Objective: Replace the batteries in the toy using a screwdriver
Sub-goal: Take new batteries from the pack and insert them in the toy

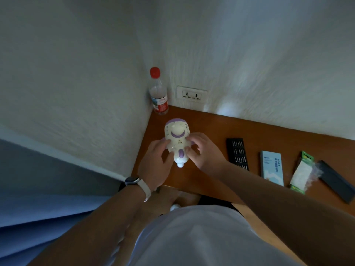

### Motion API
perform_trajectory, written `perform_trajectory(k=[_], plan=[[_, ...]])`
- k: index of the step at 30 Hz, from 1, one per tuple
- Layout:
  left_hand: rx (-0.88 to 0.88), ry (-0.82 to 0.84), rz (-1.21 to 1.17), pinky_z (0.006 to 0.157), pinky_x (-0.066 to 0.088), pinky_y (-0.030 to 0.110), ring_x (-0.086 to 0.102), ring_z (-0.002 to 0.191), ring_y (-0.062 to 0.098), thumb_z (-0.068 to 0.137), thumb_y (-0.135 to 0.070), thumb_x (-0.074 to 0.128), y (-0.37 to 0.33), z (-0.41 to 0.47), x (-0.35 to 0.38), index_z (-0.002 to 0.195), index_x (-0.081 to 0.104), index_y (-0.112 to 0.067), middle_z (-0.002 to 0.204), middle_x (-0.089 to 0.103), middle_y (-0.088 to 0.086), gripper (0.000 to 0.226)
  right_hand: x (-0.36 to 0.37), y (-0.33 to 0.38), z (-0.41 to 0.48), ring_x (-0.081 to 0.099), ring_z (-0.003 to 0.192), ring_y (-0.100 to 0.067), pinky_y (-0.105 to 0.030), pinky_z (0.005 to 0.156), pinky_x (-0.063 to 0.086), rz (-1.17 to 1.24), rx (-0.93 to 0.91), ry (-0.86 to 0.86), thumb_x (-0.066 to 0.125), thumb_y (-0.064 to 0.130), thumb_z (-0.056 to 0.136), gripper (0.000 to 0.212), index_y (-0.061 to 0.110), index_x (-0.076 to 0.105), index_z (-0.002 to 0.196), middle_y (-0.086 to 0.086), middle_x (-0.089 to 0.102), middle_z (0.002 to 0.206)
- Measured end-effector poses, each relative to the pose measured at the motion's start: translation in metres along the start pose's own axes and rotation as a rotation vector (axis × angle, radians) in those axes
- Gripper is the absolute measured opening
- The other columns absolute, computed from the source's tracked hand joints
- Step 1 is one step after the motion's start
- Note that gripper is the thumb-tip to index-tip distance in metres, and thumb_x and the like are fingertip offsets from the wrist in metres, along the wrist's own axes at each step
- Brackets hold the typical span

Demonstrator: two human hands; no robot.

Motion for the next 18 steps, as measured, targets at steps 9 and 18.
perform_trajectory(k=[9,18], plan=[[0.309,0.077,0.302,0.078,0.054,0.026,0.061,0.107,0.018,0.094,-0.030,0.051,0.010,-0.045,0.008,0.124,0.064,-0.014,0.126,0.062,0.005,0.037,-0.003,-0.019,-0.043,0.042,0.131,-0.013,-0.027,0.099,0.039,-0.374,-0.052,0.103,0.045,0.040,0.101,0.042,0.022,0.051,0.139,0.007,0.044,0.147],[0.317,0.198,0.426,0.078,0.056,0.037,0.062,0.106,0.024,0.093,-0.034,0.046,0.007,-0.064,0.043,0.121,0.065,-0.014,0.122,0.064,0.007,0.040,-0.009,-0.070,-0.075,0.049,0.122,-0.014,-0.032,0.098,0.046,-0.514,0.018,0.216,0.040,0.045,0.101,0.041,0.026,0.051,0.136,0.005,0.051,0.136]])
Point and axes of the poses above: each hand's wrist, its own z-axis towards the middle knuckle, its own x-axis out of the palm, y = z × x, the point moved 4 cm from there along z, towards the middle knuckle
